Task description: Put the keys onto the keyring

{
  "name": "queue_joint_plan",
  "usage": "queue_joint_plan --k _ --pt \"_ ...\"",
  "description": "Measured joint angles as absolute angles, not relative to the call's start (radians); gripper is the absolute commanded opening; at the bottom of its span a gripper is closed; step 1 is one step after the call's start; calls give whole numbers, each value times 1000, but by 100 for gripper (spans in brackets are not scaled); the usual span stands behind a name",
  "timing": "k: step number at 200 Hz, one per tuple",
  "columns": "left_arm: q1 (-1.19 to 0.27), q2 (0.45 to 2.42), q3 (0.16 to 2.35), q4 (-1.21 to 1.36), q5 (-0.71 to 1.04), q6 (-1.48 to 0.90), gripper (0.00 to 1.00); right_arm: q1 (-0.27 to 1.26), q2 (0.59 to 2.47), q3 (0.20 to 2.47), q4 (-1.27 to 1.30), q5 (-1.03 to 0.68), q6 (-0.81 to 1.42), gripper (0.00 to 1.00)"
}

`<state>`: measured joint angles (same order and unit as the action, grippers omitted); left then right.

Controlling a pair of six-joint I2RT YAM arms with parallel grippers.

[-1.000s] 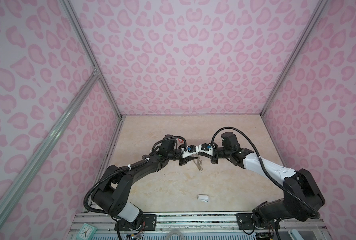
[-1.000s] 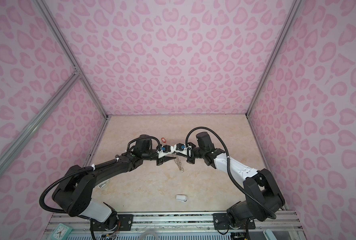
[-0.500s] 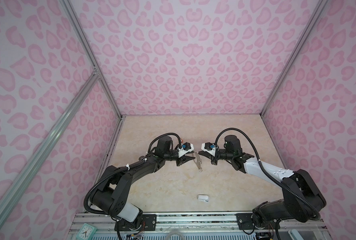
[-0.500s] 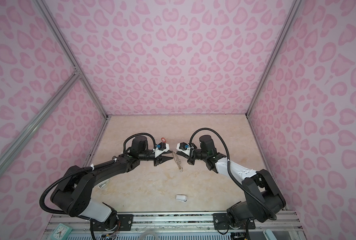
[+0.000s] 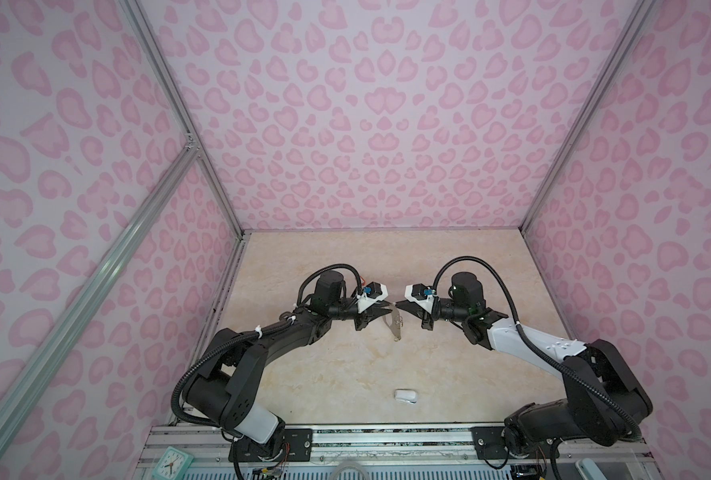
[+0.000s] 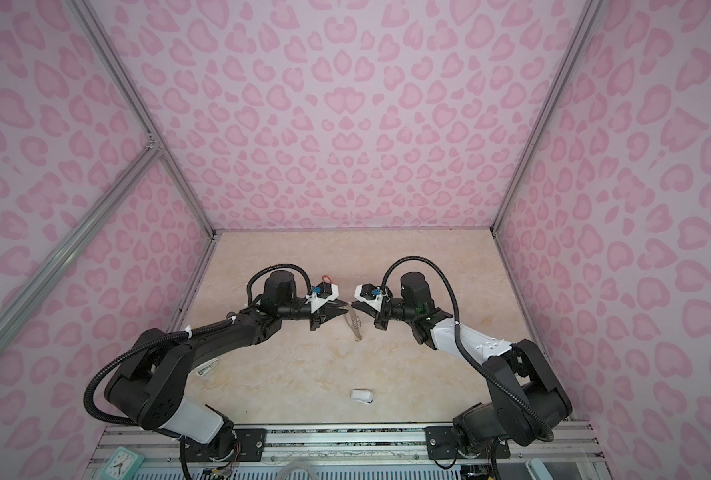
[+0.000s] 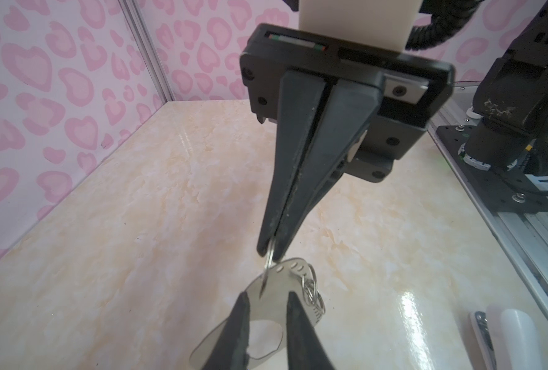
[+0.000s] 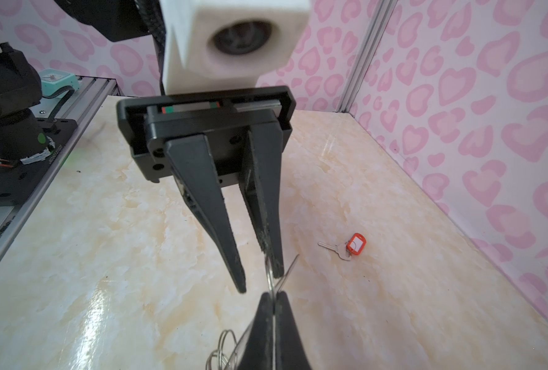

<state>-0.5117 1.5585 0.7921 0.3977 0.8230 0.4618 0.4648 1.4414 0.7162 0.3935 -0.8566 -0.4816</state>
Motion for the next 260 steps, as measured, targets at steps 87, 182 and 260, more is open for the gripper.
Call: queue_joint_plan --k 87,182,260 --pt "-522 1566 799 421 818 439 9 467 1459 751 339 -862 -520 0" --pt "-524 1566 885 270 766 518 3 483 1396 756 274 -723 -659 27" --pt "-532 1582 978 32 700 617 3 484 1422 809 237 -673 -729 21"
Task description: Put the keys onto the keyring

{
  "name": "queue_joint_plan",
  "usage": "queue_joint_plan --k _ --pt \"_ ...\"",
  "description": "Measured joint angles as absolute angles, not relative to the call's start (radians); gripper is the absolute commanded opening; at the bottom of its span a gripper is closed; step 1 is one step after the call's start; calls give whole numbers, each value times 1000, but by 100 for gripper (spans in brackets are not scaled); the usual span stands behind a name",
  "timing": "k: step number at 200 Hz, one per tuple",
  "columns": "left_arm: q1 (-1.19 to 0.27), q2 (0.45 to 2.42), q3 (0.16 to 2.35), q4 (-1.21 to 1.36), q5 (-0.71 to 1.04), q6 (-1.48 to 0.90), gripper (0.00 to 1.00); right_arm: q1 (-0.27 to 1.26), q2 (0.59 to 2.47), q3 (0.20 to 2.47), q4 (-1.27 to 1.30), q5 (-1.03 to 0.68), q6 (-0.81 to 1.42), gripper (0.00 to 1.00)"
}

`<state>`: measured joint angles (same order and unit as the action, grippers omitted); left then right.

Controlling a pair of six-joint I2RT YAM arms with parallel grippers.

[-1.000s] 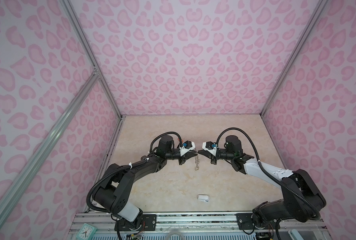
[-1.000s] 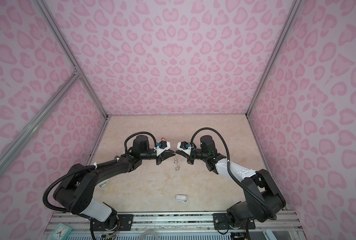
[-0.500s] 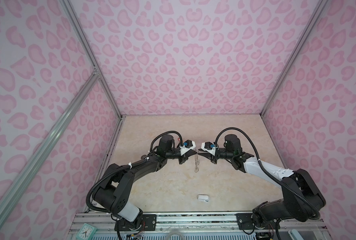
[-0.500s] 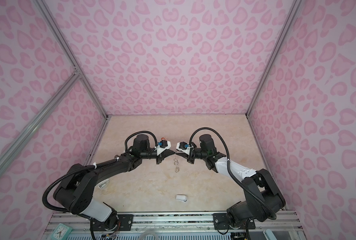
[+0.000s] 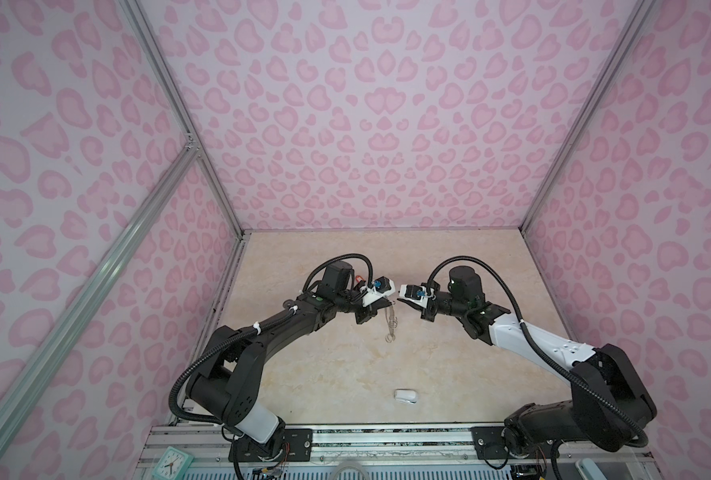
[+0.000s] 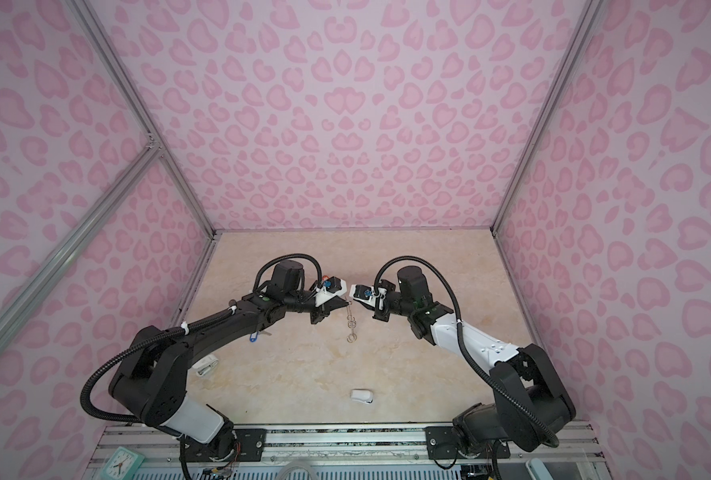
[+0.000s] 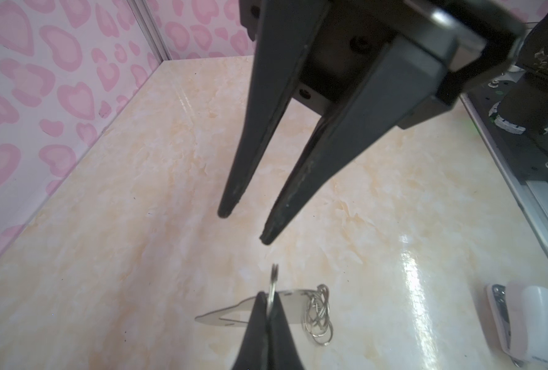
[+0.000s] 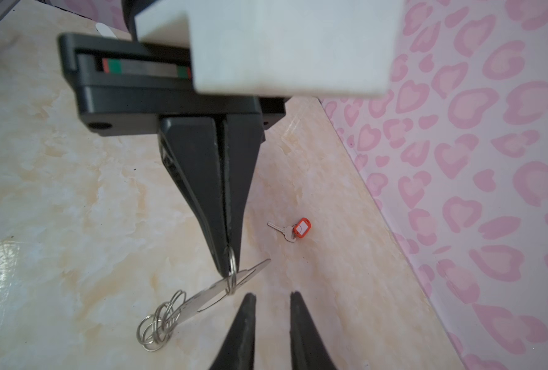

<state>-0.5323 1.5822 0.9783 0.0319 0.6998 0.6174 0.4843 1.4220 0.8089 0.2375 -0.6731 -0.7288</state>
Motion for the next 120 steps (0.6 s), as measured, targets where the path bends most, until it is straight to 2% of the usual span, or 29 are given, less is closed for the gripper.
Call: queue_joint_plan --k 120 --pt "-538 1596 1013 -32 673 623 3 482 1446 855 88 -741 -770 18"
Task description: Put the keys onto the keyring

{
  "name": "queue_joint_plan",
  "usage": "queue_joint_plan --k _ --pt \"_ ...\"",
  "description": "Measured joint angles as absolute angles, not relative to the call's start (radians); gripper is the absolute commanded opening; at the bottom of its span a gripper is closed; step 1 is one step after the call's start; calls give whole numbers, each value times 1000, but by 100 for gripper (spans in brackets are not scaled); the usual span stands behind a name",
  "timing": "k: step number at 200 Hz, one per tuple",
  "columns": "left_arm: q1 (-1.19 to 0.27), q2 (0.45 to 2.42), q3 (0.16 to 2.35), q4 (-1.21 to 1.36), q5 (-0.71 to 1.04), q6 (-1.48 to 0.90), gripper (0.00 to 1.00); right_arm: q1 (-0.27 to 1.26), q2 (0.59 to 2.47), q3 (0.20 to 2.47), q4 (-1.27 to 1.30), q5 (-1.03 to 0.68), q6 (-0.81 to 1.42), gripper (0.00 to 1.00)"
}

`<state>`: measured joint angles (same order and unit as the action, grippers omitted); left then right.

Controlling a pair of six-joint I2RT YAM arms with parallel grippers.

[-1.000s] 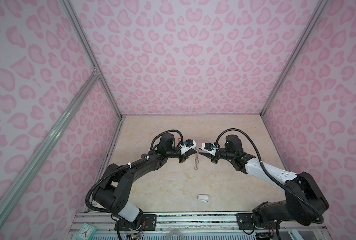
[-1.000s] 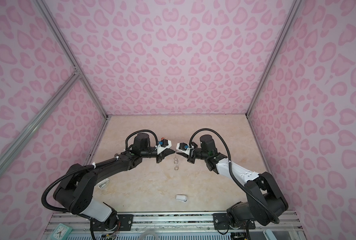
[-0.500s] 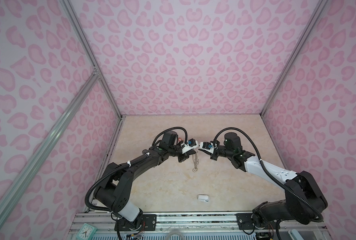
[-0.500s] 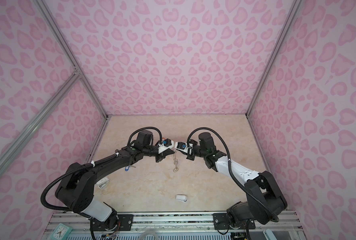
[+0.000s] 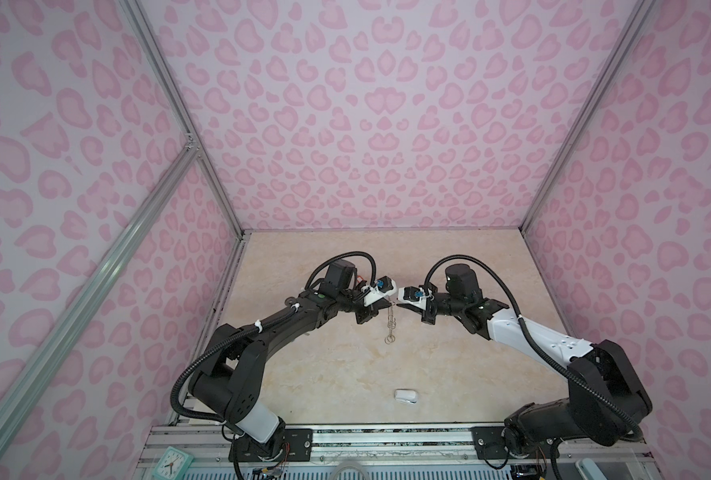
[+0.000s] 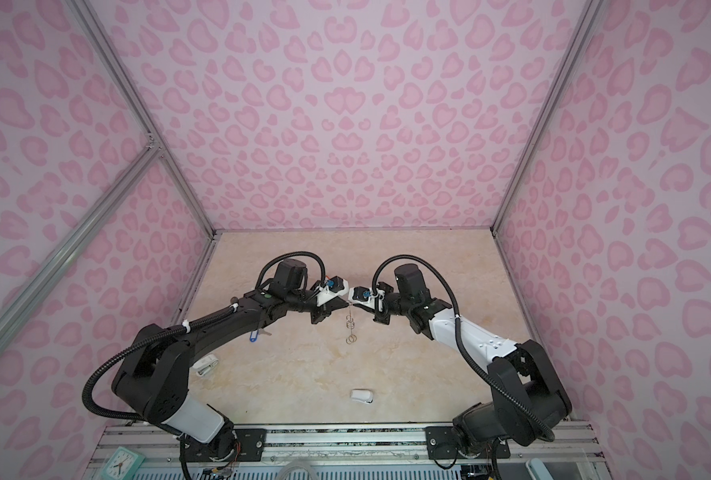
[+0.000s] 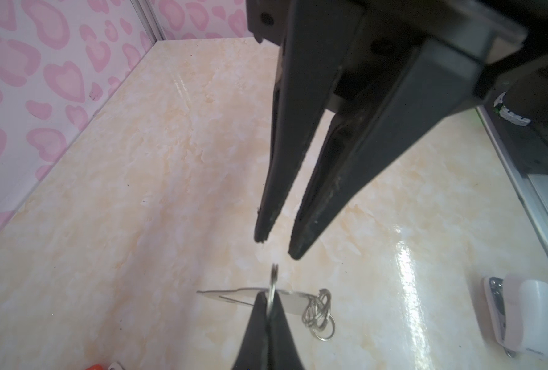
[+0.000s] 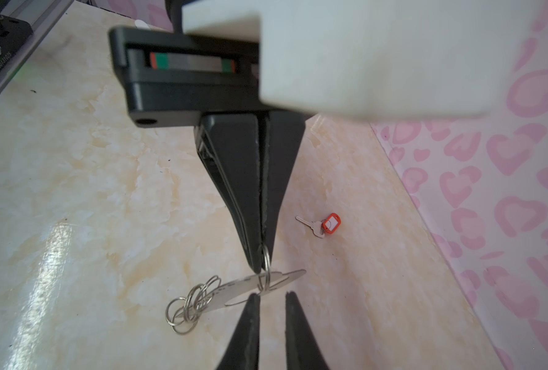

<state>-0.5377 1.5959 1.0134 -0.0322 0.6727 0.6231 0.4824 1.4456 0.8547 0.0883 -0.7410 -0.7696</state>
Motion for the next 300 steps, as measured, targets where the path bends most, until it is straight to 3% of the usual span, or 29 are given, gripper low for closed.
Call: queue_joint_plan --k 81,140,157,178,188,221,252,300 --pt "-538 1595 1010 -35 682 630 3 495 1484 850 167 -752 -682 16" --pt "-538 1594 1006 -33 680 640 4 496 1494 841 189 -761 -647 6" --pt "-538 1591 1001 -31 680 651 11 496 1496 841 188 -767 -647 1" --pt "-538 1584 989 -27 687 658 31 497 1497 841 189 -765 -648 0" --pt "-538 1574 975 -20 691 657 35 497 1499 841 191 -765 -647 0" --pt "-496 1543 892 104 735 594 35 493 1500 819 241 -770 -608 0" --pt "-451 1536 816 249 782 486 22 477 1500 773 355 -805 -527 0" --pt "-447 1529 737 454 823 352 24 481 1519 734 544 -851 -401 0"
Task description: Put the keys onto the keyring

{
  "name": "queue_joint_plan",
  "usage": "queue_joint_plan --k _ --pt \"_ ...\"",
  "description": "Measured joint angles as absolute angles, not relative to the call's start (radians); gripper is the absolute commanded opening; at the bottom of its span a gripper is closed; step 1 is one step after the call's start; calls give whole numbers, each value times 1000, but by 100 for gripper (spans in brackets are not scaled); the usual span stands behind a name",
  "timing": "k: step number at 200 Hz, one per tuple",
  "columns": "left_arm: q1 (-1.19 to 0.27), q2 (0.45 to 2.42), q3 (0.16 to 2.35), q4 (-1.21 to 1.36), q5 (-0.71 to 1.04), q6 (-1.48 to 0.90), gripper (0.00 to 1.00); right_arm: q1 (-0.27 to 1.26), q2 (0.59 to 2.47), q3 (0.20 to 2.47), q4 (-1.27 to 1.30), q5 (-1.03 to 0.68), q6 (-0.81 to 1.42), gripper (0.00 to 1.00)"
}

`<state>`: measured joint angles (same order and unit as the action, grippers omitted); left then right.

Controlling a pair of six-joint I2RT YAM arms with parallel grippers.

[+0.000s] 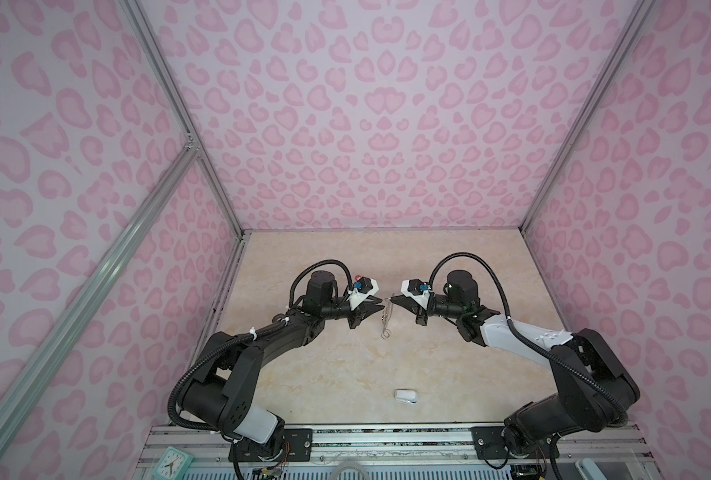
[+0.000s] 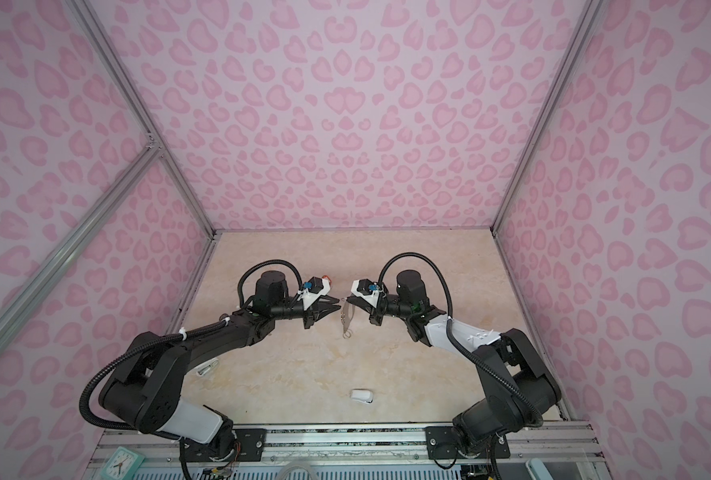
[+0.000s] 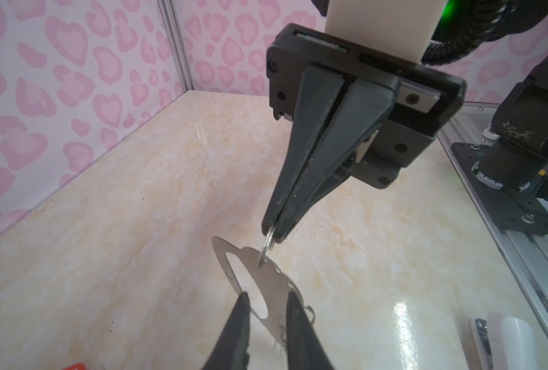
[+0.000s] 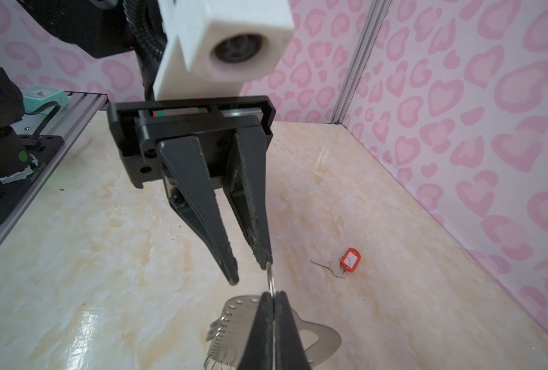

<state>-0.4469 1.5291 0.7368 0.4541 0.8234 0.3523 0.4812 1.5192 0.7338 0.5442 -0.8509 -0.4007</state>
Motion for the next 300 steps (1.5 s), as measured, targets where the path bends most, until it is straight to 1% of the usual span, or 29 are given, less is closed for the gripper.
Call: queue_joint_plan --k 37,55,92,110,120,122,135,143,151,162,185,203,232,271,300 --pt "-447 1531 721 558 834 284 23 491 1520 721 594 -858 -373 0" --pt "-447 1539 722 587 839 264 19 495 1520 720 607 -864 -361 0" --pt "-448 1551 724 602 857 252 14 500 1518 720 608 -865 -360 0" --pt "-453 1551 725 601 860 245 10 500 1518 720 608 -866 -360 0" --pt "-457 1551 729 599 863 245 5 500 1518 720 608 -866 -360 0" --pt "-458 1551 730 599 863 245 4 500 1518 720 608 -866 -360 1" --pt "-464 1549 739 582 860 260 3 498 1518 720 616 -859 -355 20" --pt "-469 1545 744 567 849 260 3 498 1518 720 616 -850 -355 28" --pt "-474 1537 749 545 836 261 3 500 1514 720 611 -836 -357 33" --pt "-482 1525 762 505 816 278 3 501 1499 720 592 -817 -377 34" --pt "-505 1498 828 360 743 350 3 503 1460 731 528 -760 -433 35" --pt "-513 1491 873 254 689 403 3 503 1439 748 458 -710 -490 32" --pt "-520 1489 937 80 614 477 3 502 1422 755 397 -677 -543 29" --pt "-537 1489 995 -56 565 539 3 505 1423 780 347 -673 -569 27" --pt "-542 1491 1028 -108 545 559 3 517 1438 804 333 -684 -580 26"
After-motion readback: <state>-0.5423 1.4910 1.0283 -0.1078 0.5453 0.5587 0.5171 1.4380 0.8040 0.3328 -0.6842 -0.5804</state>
